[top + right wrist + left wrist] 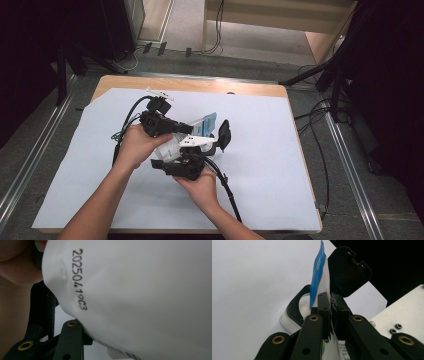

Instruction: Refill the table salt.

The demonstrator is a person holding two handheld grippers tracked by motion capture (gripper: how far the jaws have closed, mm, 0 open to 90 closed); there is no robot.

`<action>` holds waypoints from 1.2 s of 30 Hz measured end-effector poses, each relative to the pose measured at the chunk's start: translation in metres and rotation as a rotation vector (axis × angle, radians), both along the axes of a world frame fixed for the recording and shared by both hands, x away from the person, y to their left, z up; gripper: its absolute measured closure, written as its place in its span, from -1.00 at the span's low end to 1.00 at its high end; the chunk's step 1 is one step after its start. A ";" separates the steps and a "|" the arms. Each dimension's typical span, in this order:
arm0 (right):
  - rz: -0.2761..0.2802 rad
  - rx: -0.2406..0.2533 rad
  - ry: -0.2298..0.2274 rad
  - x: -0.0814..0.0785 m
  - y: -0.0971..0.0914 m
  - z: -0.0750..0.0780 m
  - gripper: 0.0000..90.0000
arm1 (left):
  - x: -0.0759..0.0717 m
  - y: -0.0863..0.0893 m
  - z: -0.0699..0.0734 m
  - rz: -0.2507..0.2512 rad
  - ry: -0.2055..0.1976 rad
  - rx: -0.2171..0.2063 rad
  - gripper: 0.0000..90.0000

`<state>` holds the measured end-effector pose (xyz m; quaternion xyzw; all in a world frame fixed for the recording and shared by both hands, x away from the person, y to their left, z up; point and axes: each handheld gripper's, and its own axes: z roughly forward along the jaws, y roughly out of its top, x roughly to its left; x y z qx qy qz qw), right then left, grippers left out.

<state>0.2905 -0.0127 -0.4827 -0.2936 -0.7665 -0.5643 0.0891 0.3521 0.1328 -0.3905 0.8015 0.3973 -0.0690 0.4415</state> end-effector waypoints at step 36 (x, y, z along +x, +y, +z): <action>-0.005 0.016 0.003 0.002 -0.002 0.001 0.22 | 0.000 -0.004 0.001 -0.009 -0.033 -0.021 0.93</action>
